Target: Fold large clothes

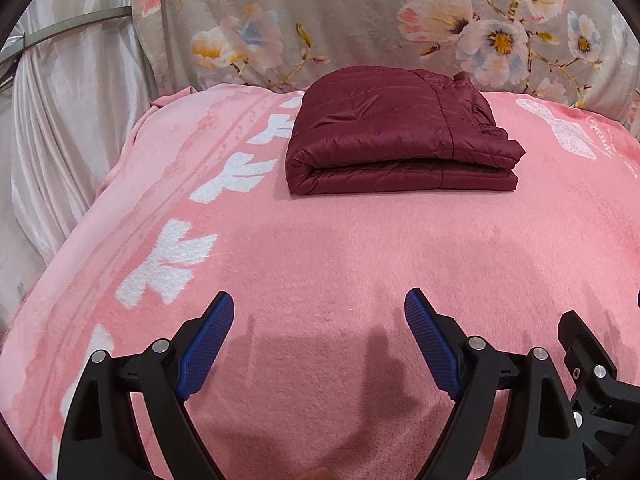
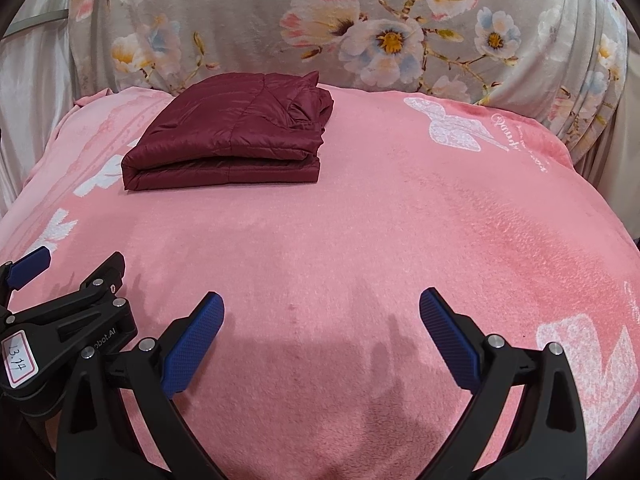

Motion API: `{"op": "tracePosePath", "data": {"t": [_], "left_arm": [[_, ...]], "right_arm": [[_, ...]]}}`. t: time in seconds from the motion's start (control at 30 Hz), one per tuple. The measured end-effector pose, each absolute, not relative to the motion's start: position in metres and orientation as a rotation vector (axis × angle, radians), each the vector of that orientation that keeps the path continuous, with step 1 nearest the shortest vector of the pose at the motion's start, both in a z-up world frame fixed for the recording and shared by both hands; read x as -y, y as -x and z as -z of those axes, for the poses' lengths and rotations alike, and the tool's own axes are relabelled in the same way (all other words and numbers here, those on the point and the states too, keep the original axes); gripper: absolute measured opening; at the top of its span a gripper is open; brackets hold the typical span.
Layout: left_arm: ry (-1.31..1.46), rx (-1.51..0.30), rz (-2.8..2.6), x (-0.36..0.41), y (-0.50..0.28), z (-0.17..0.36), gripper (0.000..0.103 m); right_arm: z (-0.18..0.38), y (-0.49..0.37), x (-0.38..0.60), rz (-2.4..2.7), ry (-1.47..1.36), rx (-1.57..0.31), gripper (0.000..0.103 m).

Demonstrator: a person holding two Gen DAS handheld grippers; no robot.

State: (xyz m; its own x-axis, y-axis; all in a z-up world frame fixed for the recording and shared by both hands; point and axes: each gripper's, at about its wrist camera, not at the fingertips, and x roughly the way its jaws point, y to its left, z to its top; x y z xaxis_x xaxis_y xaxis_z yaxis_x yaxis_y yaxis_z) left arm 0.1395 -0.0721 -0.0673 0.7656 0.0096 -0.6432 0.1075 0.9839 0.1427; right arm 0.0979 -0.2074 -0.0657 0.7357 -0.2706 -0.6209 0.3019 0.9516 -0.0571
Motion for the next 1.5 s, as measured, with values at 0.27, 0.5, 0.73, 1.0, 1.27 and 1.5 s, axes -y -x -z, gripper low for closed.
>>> {"op": "tracePosePath", "data": {"t": [0.27,0.5,0.73,1.0,1.27,1.5], "left_arm": [[-0.175,-0.697,0.049,0.0739,-0.1381,0.0666,0.084],[-0.174,-0.697,0.049,0.0743,-0.1375,0.0668,0.084],[-0.174,-0.697,0.049,0.0743,-0.1377,0.0666,0.084],[-0.174,-0.695,0.049,0.0743,-0.1379,0.0664,0.084],[-0.174,-0.691,0.049,0.0753,-0.1369,0.0648,0.082],[-0.179,-0.686,0.048,0.0759,-0.1363,0.0647,0.080]], "right_arm": [[0.0658,-0.0981,0.2067,0.316,-0.049,-0.675,0.096],[0.0661,-0.0985,0.2068,0.317,-0.048,-0.674,0.096],[0.0661,-0.0984,0.2065,0.317,-0.049,-0.674,0.096],[0.0659,-0.0981,0.2063,0.317,-0.050,-0.674,0.096],[0.0657,-0.0982,0.2061,0.315,-0.049,-0.673,0.096],[0.0657,-0.0987,0.2057,0.316,-0.048,-0.674,0.096]]}}
